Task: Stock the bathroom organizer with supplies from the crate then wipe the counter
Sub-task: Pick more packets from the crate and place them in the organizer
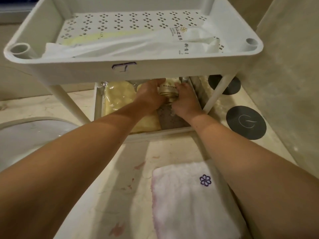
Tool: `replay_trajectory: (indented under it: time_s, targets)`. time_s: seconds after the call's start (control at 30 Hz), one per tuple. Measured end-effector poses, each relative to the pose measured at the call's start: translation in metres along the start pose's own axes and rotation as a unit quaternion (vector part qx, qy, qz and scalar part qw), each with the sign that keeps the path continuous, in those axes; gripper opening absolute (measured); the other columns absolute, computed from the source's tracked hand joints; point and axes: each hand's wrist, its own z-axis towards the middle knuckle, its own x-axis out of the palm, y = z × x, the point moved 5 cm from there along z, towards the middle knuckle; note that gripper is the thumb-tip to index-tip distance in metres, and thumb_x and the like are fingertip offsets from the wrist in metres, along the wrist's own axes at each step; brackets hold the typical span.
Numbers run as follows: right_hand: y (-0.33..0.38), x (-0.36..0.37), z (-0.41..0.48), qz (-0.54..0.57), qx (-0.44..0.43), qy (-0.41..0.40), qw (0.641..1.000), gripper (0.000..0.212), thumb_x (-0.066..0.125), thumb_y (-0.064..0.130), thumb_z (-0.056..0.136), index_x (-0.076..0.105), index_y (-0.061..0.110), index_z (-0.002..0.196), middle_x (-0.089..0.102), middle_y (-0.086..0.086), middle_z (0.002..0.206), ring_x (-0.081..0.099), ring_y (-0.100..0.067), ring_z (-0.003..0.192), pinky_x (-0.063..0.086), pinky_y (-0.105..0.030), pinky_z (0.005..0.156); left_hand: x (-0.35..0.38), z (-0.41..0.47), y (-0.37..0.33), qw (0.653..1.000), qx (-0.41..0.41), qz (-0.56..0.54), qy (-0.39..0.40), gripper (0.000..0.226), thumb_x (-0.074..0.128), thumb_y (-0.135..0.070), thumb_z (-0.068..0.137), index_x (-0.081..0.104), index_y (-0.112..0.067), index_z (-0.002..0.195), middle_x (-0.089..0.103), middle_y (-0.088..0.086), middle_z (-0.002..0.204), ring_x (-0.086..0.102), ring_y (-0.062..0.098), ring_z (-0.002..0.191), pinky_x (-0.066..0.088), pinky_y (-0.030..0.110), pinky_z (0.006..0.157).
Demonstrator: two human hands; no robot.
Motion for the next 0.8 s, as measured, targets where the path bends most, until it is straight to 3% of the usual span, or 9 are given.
replay_trajectory:
  time_s: [0.1, 0.2, 0.33, 0.6, 0.8]
  targets:
    - [-0.001, 0.003, 0.004, -0.023, -0.002, 0.01, 1.0, 0.064, 0.049, 0.001, 0.093, 0.026, 0.011, 0.152, 0.011, -0.008, 0.162, 0.006, -0.019, 0.15, 0.009, -0.023, 0.117, -0.001, 0.005, 0.0, 0.999, 0.005, 0.052, 0.002, 0.072, 0.08, -0.027, 0.075, 0.05, -0.031, 0.139, 0.063, 0.001, 0.127, 0.061, 0.021, 0.113, 0.048, 0.034, 0.101]
    - [-0.002, 0.004, 0.006, -0.043, -0.004, 0.013, 0.999, 0.061, 0.048, 0.004, 0.095, 0.028, 0.01, 0.152, 0.012, -0.01, 0.162, 0.008, -0.021, 0.15, 0.01, -0.026, 0.118, -0.001, 0.006, -0.002, 0.988, 0.044, 0.146, -0.01, 0.074, 0.078, -0.042, 0.075, 0.047, -0.032, 0.141, 0.049, 0.0, 0.143, 0.046, 0.019, 0.131, 0.039, 0.032, 0.108]
    - [-0.003, 0.005, 0.009, -0.049, 0.003, 0.024, 0.999, 0.062, 0.048, 0.004, 0.095, 0.025, 0.011, 0.153, 0.01, -0.009, 0.162, 0.006, -0.021, 0.15, 0.01, -0.028, 0.12, 0.001, 0.007, 0.001, 0.979, 0.055, 0.198, -0.006, 0.074, 0.072, -0.053, 0.076, 0.045, -0.034, 0.142, 0.042, 0.002, 0.147, 0.039, 0.022, 0.135, 0.038, 0.039, 0.109]
    - [0.009, -0.004, -0.008, -0.034, -0.017, 0.014, 0.999, 0.066, 0.049, 0.0, 0.092, 0.027, 0.014, 0.152, 0.011, -0.01, 0.162, 0.009, -0.025, 0.15, 0.015, -0.034, 0.122, -0.008, -0.013, -0.004, 0.988, 0.073, 0.135, -0.013, 0.069, 0.076, -0.04, 0.078, 0.048, -0.032, 0.14, 0.039, 0.003, 0.146, 0.044, 0.024, 0.131, 0.041, 0.042, 0.106]
    - [0.028, -0.021, -0.045, -0.052, -0.031, 0.027, 0.998, 0.062, 0.054, 0.011, 0.089, 0.037, 0.02, 0.148, 0.032, -0.007, 0.154, 0.03, -0.024, 0.142, 0.03, -0.036, 0.116, -0.021, -0.053, -0.016, 0.992, 0.06, 0.108, -0.008, 0.065, 0.075, -0.032, 0.079, 0.049, -0.028, 0.139, 0.043, 0.005, 0.138, 0.055, 0.024, 0.118, 0.046, 0.038, 0.101]
